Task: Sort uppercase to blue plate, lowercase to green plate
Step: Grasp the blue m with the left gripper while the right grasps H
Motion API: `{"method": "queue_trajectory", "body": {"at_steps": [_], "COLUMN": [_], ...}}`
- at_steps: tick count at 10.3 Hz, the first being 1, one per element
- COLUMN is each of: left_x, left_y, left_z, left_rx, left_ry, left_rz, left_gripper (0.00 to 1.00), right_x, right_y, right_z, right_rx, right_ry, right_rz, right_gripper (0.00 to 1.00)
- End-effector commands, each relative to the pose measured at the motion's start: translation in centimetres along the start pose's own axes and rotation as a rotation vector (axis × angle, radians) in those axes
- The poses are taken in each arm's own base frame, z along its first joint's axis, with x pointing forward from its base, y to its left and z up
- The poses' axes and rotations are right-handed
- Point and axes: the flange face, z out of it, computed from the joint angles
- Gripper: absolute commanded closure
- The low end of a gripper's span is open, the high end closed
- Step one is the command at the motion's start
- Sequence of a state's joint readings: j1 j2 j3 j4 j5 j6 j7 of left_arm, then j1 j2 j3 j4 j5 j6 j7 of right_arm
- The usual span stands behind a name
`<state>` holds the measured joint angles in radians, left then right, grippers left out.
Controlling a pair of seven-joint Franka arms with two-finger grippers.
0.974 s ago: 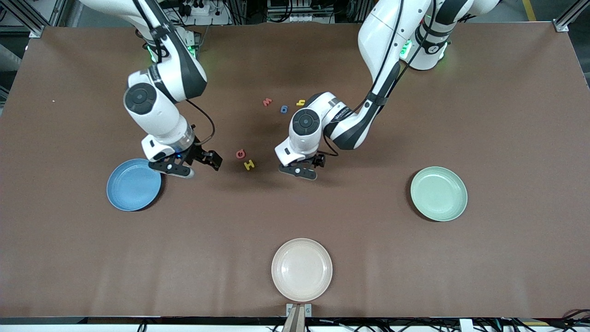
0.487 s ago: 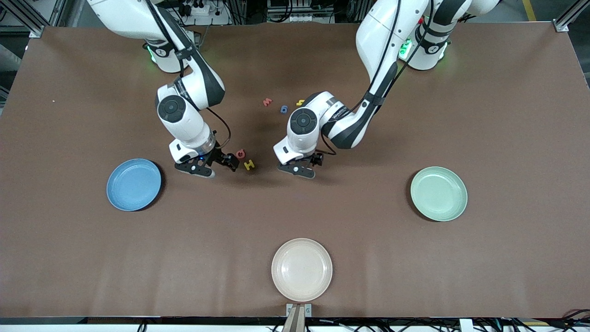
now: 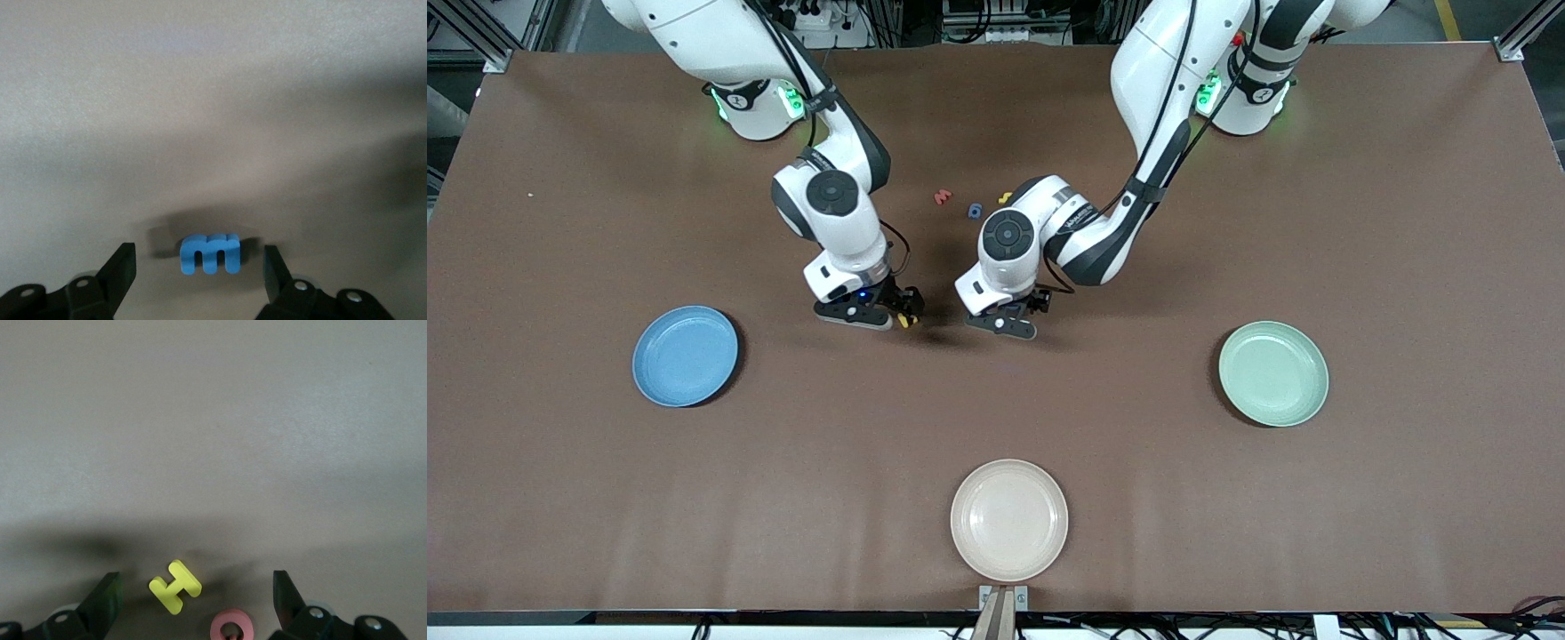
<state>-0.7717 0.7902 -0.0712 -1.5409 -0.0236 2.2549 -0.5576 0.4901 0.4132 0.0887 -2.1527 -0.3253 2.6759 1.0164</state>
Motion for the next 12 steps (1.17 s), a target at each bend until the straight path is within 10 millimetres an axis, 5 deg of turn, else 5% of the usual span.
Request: {"method": "queue_trajectory", "body": {"at_steps": [1, 9, 12], "left_x": [-0.1, 0.0, 0.1], "left_y": [0.3, 0.2, 0.2], "left_z": [0.2, 1.1, 0.8], "left_rx": [-0.004, 0.0, -0.002], "left_ry": [-0.015, -0.023, -0.019], "left_rz": [-0.035, -0.035, -0.039], "left_gripper": [0.16, 0.38, 0.85], "right_x": [0.5, -1.3, -2.0], "right_y": [-1.0, -2.4, -4.1], "right_z": [1.2, 3.1, 3.5], "right_rx": [-0.026, -0.019, 0.008], "right_ry": [0.032, -0.009, -0.015], "right_rz": [-0.06, -0.414, -0.492], "right_gripper": [0.0, 0.0, 0.0]}}
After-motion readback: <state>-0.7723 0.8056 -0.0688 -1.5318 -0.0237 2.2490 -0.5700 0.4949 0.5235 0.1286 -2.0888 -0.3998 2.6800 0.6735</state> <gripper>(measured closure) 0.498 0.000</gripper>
